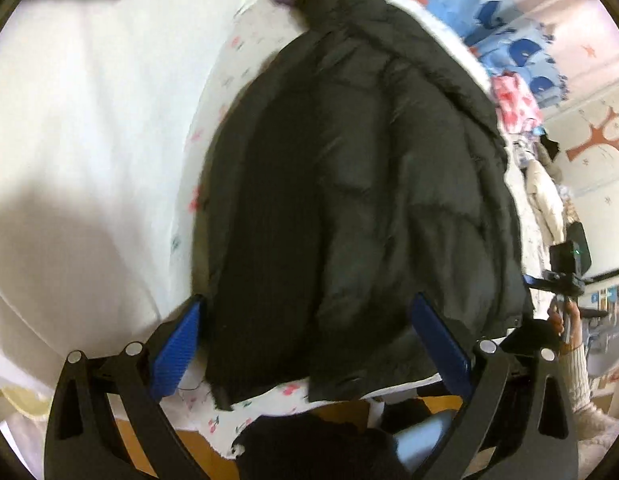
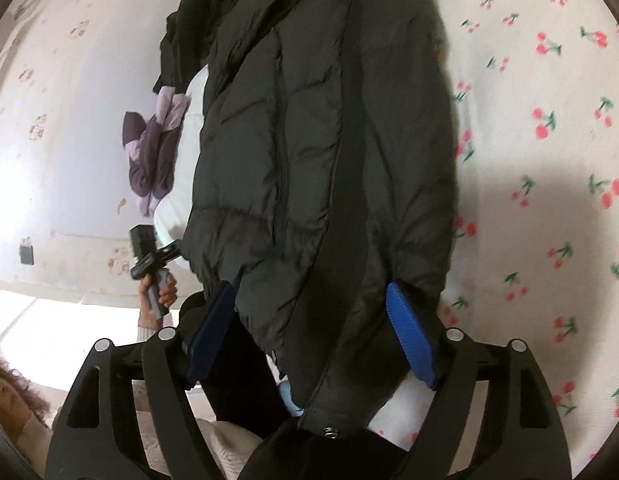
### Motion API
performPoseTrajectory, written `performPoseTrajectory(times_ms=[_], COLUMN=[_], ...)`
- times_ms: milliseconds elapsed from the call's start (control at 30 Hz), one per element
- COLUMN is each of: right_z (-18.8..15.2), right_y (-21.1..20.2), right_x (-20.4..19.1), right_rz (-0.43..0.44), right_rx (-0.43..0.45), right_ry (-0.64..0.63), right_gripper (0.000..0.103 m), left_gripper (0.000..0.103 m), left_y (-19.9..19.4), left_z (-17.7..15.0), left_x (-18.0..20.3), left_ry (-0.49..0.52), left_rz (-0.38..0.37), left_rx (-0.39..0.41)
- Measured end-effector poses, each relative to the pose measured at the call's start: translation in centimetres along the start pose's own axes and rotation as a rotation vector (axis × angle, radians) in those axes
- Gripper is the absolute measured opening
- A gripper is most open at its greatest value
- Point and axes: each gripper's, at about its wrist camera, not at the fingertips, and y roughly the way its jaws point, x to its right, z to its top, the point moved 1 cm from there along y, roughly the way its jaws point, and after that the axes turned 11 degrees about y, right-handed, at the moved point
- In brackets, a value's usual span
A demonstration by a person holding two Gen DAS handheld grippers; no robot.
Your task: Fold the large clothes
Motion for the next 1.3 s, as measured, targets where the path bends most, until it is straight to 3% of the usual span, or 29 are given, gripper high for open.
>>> performPoseTrajectory(times_ms=[100,133,167,200,233,300,400,500,667,767,833,867,900,933,967,1000,1067,1133,1200,1300], right_z=[0.0,-0.2,-0.3,-0.2,0.1,0.3,0.4,0.4,-2.7,-6.6,-8.4,-8.7,-8.6,-8.1,-7.5,-7.2,-5.9,-4.9,-3.8,-2.7], right_y=[0.5,0.7,0.9,1.4,1.8,1.7,0.8,-2.2,-10.0,-14.9,-15.9,-15.9,-15.1,-14.1,-13.1,-12.3,-10.9,-9.7,-8.2,-5.7], right_x=[-0.7,-1.2,-1.7,-2.4,-3.0,-4.2,-7.4,-10.5,-15.6,-17.1,-16.2,-14.9,-12.8,-10.3,-7.7,-5.8,-1.6,0.5,2.6,3.5], right_rz=[0.022,0.01,0.003,0.0,-0.009,0.003,0.078,0.189,0.322,0.304,0.232,0.191,0.14,0.091,0.052,0.039,0.033,0.016,0.042,0.032], right_rx=[-0.008,-0.009,-0.003,-0.001,0.005,0.045,0.138,0.247,0.367,0.42,0.388,0.367,0.34,0.31,0.297,0.275,0.241,0.233,0.202,0.141], right_ry=[-0.03,-0.053,-0.076,-0.092,-0.1,-0.126,-0.177,-0.215,-0.316,-0.392,-0.387,-0.36,-0.298,-0.222,-0.155,-0.116,-0.022,0.022,0.073,0.081], right_gripper=[0.077,0.068,0.046,0.029,0.006,0.003,0.003,0.003,0.001,0.001,0.002,0.013,0.05,0.071,0.085,0.085,0.085,0.085,0.085,0.085], left_gripper=[0.091,0.085,0.064,0.039,0.033,0.016,0.011,0.01,0.009,0.009,0.009,0.009,0.011,0.013,0.021,0.042,0.064,0.067,0.081,0.088], left_y=[0.3,0.5,0.6,0.6,0.4,-0.4,-2.0,-4.9,-11.0,-13.6,-13.3,-12.4,-11.3,-10.0,-8.7,-7.5,-5.8,-5.2,-4.9,-4.6], left_z=[-0.6,-0.6,-0.7,-0.6,-0.6,-0.3,0.2,0.8,0.3,-1.7,-2.8,-3.4,-3.9,-4.3,-4.8,-5.3,-6.2,-7.0,-7.3,-7.3], left_x=[-0.3,-0.2,0.1,0.3,0.4,1.3,2.6,4.0,9.5,12.2,13.0,12.8,12.1,11.0,9.4,7.8,4.7,2.9,1.6,0.8], left_ry=[-0.028,-0.042,-0.05,-0.056,-0.063,-0.046,-0.046,-0.056,0.035,0.086,0.123,0.145,0.143,0.13,0.099,0.057,-0.034,-0.078,-0.102,-0.128], left_rz=[-0.048,-0.069,-0.077,-0.093,-0.097,-0.072,-0.071,-0.137,-0.261,-0.308,-0.281,-0.265,-0.272,-0.276,-0.258,-0.247,-0.248,-0.265,-0.273,-0.278], left_rx=[0.013,0.015,0.016,0.013,0.021,0.043,0.084,0.156,0.257,0.279,0.242,0.209,0.173,0.134,0.097,0.074,0.07,0.071,0.085,0.112])
